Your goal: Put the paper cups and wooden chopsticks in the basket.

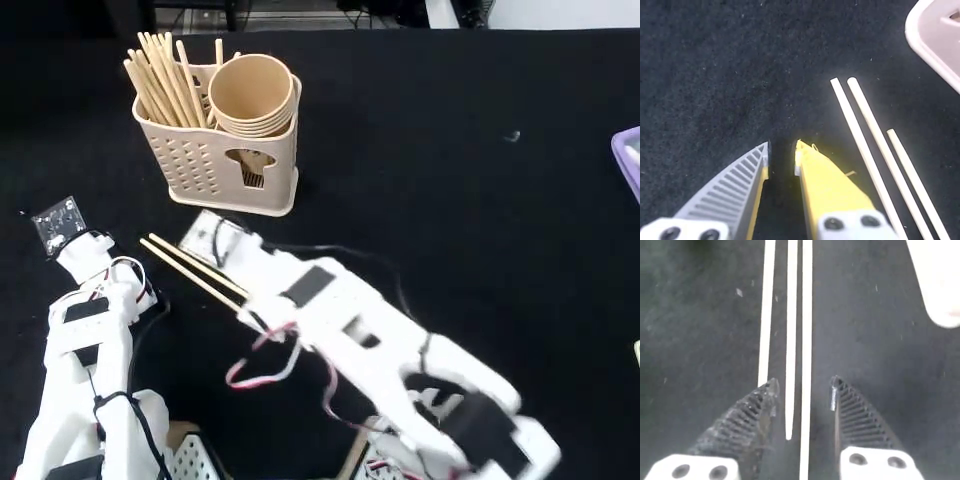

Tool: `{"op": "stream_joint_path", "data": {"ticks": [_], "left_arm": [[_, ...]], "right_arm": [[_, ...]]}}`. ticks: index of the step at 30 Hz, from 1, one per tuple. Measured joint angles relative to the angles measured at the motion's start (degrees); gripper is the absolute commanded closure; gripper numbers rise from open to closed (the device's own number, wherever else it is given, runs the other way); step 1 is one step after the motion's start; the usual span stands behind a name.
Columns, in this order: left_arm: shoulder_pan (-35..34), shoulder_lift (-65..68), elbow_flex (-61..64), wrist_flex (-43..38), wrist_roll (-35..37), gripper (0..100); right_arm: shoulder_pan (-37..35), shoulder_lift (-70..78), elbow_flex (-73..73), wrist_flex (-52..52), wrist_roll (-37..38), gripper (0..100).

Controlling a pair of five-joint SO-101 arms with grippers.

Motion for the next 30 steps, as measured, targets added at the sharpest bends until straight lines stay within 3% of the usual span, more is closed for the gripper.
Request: {"op": "stream_joint_path", "data": {"ticks": [11, 17, 28, 30], "left_arm": [[-0.62, 0.00, 0.00, 0.00, 0.00, 90], [-4.40, 0.00, 0.00, 0.00, 0.00, 90], [-4.66, 0.00, 0.00, 0.00, 0.00, 90], [-4.66, 0.00, 0.00, 0.00, 0.00, 90]], "right_arm": [[-1.23, 23.82, -25.14, 8.09, -0.26, 82.5], [-1.23, 29.63, -29.63, 8.70, -0.26, 82.5], [-1.23, 36.92, -35.08, 9.23, -0.26, 83.2], [-1.23, 37.89, -36.66, 10.64, -0.26, 88.4]]}}
